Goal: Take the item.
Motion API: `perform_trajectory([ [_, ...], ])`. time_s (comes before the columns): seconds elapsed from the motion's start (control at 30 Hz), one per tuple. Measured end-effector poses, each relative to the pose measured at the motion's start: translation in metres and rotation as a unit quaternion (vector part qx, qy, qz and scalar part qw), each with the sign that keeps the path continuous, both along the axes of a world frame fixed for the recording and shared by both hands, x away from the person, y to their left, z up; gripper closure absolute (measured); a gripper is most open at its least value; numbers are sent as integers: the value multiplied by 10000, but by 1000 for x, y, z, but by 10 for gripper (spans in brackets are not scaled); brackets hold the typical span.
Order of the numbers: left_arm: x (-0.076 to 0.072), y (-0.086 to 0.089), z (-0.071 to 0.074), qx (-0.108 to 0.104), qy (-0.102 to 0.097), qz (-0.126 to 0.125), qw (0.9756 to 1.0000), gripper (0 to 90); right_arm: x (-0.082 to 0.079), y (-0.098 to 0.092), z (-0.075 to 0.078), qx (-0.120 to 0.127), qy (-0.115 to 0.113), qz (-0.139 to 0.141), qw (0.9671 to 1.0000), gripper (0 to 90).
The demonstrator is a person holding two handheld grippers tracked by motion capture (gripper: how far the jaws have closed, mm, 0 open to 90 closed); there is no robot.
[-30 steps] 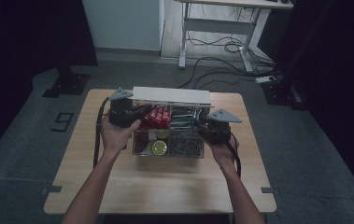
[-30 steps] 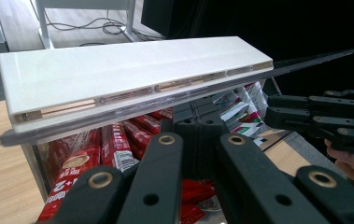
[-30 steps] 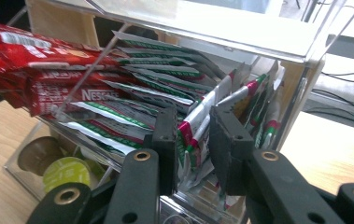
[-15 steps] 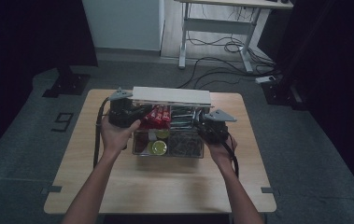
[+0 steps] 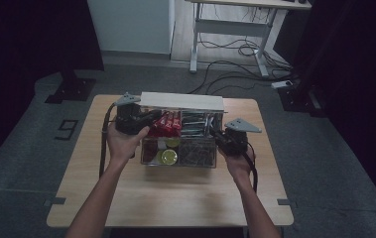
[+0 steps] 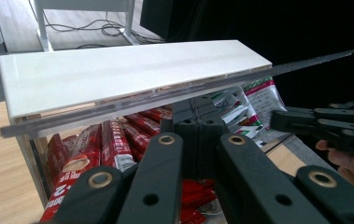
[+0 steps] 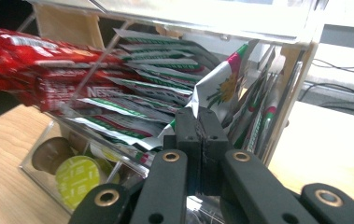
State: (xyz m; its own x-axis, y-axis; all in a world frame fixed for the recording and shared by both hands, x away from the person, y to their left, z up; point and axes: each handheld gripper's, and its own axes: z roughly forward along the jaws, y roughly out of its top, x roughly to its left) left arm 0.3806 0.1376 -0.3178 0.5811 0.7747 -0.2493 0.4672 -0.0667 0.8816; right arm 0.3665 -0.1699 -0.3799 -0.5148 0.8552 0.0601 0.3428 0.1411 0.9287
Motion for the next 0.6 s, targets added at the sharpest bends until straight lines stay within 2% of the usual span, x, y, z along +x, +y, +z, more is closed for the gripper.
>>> perform_trajectory([
  [0.23, 1, 0, 2, 61, -7, -2, 10000, 894, -13, -5, 7, 248, -267, 88, 9993, 885],
  [0.43, 1, 2, 3, -24, 31, -17, 10000, 893, -24, -10, 14, 373, -465, 177, 9981, 885],
  [0.6, 1, 2, 4, -8, 15, 3, 10000, 893, -31, -15, 19, 525, -562, 240, 9967, 885],
])
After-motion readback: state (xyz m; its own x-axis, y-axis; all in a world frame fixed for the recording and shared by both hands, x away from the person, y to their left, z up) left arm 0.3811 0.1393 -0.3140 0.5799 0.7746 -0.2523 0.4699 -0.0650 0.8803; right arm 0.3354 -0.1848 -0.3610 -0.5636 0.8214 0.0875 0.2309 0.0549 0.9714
